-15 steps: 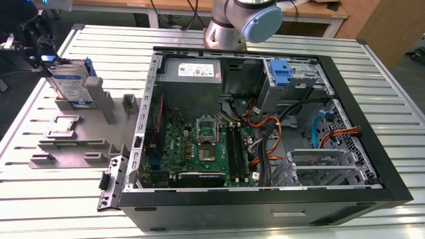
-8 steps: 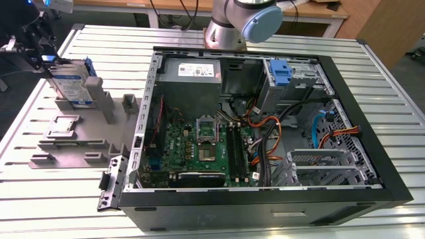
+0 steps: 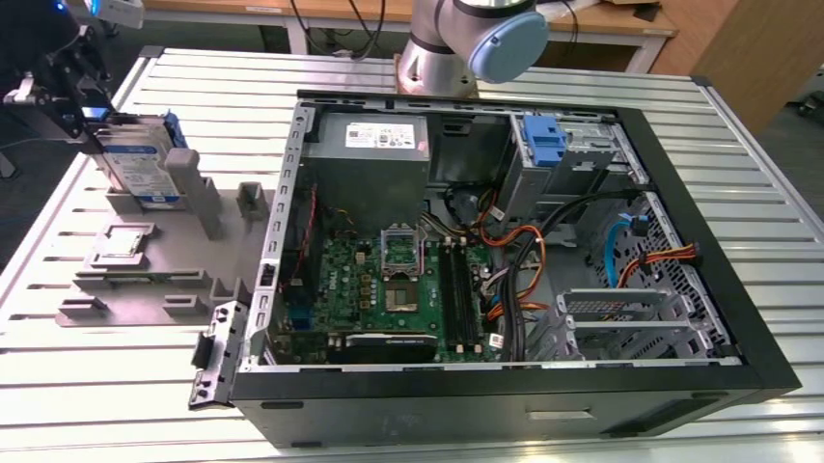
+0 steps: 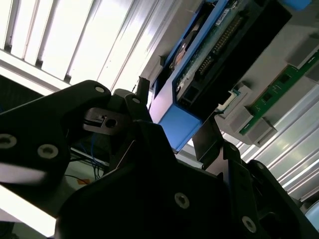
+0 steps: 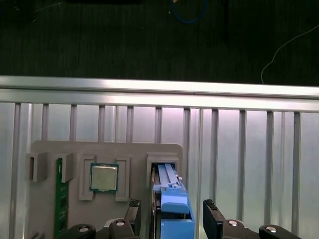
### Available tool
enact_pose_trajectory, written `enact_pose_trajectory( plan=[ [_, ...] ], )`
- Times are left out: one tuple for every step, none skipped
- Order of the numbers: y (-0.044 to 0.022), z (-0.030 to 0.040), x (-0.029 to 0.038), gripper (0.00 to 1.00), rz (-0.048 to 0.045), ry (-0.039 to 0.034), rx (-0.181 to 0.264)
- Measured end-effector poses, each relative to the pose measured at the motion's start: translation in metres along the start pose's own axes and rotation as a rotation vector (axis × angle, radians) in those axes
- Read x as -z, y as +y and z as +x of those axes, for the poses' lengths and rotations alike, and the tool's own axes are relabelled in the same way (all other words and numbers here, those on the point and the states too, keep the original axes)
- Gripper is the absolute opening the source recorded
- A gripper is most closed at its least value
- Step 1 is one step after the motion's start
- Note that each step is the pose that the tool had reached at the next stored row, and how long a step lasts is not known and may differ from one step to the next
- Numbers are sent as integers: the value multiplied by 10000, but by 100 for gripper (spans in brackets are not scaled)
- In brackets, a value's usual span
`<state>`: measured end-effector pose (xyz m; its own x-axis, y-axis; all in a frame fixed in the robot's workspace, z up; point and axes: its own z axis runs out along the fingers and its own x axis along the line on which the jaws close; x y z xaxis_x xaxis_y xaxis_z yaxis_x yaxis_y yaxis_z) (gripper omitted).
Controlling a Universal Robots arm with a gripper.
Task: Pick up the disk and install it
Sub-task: 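Pick up the disk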
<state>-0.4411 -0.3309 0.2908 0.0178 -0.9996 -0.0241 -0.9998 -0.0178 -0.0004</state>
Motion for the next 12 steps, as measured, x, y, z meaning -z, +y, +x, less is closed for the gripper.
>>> enact_pose_trajectory(
  plan=[
    [0, 0, -3, 61, -1, 1, 0],
    [0, 0, -8, 61, -1, 0, 1],
    [0, 0, -13, 61, 0, 0, 0],
    [0, 0, -17, 61, -1, 0, -1],
    [0, 0, -20, 61, -2, 1, -5],
    [0, 1, -23, 61, -2, 1, -14],
    [0, 1, -26, 61, -1, 1, -39],
    [0, 1, -29, 61, -1, 1, -72],
    [0, 1, -31, 61, 1, 1, -109],
    [0, 1, -32, 61, 1, 1, -124],
    [0, 1, -33, 61, 1, 1, -126],
    [0, 1, -34, 61, -3, 2, -127]
  ],
)
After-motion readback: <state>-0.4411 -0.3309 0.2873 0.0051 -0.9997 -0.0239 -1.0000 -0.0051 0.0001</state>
